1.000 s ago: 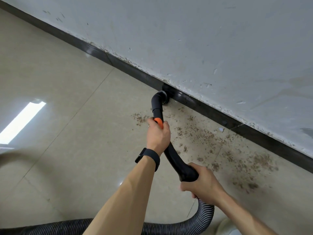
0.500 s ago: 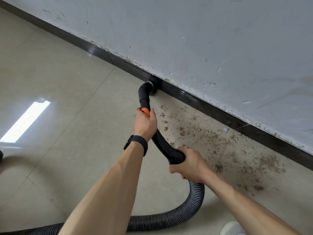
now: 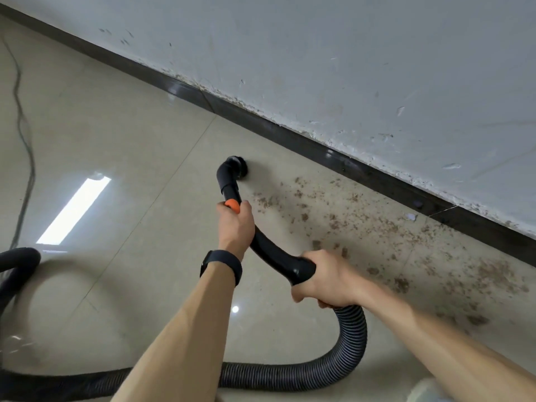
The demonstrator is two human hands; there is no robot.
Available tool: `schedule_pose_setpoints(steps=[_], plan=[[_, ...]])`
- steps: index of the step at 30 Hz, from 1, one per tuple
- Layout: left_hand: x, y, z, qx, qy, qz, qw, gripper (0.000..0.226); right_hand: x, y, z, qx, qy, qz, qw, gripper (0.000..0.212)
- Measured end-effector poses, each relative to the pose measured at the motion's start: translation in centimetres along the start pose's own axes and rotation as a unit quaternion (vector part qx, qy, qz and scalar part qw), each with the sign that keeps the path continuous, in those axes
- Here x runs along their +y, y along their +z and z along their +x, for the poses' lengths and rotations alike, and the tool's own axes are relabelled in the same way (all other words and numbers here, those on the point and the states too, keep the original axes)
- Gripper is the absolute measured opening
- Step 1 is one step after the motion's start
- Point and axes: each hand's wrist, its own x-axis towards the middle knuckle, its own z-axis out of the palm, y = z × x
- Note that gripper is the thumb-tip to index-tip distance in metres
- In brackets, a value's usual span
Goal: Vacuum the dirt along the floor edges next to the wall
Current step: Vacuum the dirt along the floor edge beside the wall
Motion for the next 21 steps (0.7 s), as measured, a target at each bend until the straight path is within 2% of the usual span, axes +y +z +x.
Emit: schedule_pose_setpoints(steps=[3,7,11,21], plan=[[-2.6,-1.1,-2.5,0.023,-0.019,-0.043,0.999,0.015,0.9,1.5,-1.4,-0.024,-0.001,-0.022,0.999,0.034],[-6.2,-2.3,-5.0,0.051,-0.049,-0.048,0.996,0.021,2.3,3.9,-3.1,-0.056,0.004,-0.05,0.997,0.032],[-8.3,-2.9,-6.3,0.056,-0.048,-0.072,0.995,0.031,3.2,5.3,-3.8,-0.045,0.006,-0.087,0.995,0.035],[-9.4,-1.1,-7.9,0.048,-0.039,-0.079,0.995,0.04,5.2,5.6,-5.7,-0.018,0.026,-0.088,0.996,0.033]])
